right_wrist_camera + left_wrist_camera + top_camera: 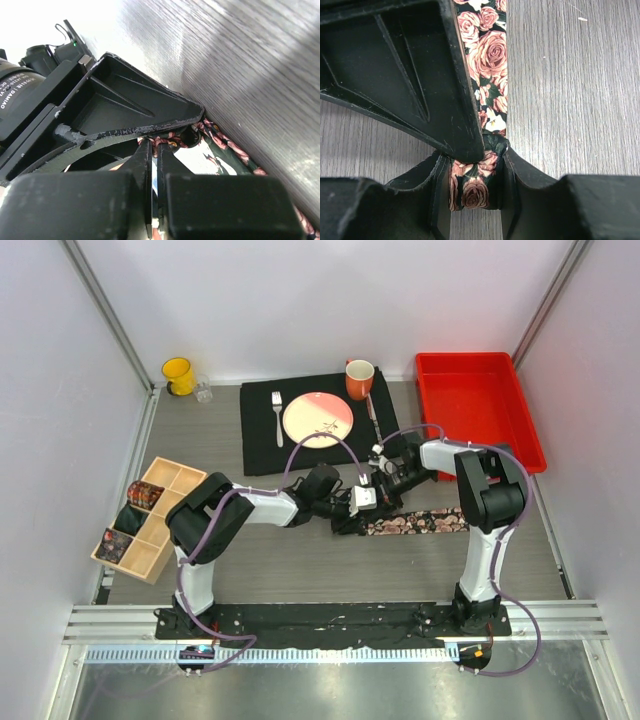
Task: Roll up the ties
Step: Roll the tie at the center of the board.
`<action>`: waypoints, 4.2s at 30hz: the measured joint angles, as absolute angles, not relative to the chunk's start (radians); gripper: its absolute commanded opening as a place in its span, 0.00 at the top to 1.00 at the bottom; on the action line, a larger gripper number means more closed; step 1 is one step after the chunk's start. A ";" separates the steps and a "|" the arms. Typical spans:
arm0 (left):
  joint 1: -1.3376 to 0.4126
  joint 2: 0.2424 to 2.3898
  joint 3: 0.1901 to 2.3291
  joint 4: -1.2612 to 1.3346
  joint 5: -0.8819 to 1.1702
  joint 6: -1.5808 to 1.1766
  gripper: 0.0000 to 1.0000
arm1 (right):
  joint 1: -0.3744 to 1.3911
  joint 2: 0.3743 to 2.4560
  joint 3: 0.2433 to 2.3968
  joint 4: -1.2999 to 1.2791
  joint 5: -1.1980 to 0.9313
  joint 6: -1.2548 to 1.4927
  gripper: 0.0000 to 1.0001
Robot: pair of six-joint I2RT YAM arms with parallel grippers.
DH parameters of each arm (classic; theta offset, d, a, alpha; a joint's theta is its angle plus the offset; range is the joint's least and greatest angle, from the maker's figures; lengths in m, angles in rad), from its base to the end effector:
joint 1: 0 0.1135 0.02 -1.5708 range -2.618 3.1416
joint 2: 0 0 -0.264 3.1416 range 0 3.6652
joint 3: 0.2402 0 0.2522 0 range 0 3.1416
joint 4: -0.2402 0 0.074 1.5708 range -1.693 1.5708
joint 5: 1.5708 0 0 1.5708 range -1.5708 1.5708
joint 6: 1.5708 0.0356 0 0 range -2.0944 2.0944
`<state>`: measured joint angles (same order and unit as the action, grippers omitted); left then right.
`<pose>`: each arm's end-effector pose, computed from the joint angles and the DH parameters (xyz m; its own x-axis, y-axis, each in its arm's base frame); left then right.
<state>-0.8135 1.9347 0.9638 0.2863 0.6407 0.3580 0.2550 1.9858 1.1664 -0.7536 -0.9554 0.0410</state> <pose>0.2464 -0.2916 0.1271 -0.0913 0.5055 -0.8580 0.9958 0.0396 -0.0826 0.3191 0.1132 0.1225 -0.9727 -0.2291 0.0357 -0.1041 0.5689 0.8158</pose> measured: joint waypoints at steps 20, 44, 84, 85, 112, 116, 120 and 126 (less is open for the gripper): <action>-0.779 1.935 0.920 0.389 0.719 0.259 0.22 | 0.240 2.032 1.199 -0.859 -0.824 -0.051 0.99; -0.838 1.956 0.881 0.559 0.615 0.196 0.82 | 0.263 1.953 1.153 -0.794 -0.724 0.009 0.80; -0.732 1.925 0.928 0.329 0.725 0.367 0.18 | 0.247 2.052 1.193 -0.842 -0.923 0.024 0.99; -0.726 1.925 0.917 0.350 0.735 0.366 0.18 | 0.241 2.061 1.193 -0.853 -0.923 0.022 0.99; -0.826 1.990 0.908 0.551 0.689 0.355 0.78 | 0.213 2.101 1.248 -0.952 -0.832 -0.065 0.87; -0.822 1.974 0.896 0.538 0.687 0.377 0.88 | 0.207 2.090 1.250 -0.968 -0.823 -0.066 0.71; -0.807 1.952 0.867 0.535 0.698 0.365 0.90 | 0.179 2.059 1.249 -0.962 -0.789 -0.061 0.73; -0.796 1.934 0.839 0.544 0.708 0.318 0.84 | 0.148 2.012 1.217 -0.911 -0.704 -0.042 0.79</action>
<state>-0.7959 1.9339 0.8387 0.5438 0.7082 0.3176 0.1482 2.0125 1.2171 -0.9112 -0.7036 -0.0418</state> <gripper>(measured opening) 0.395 0.227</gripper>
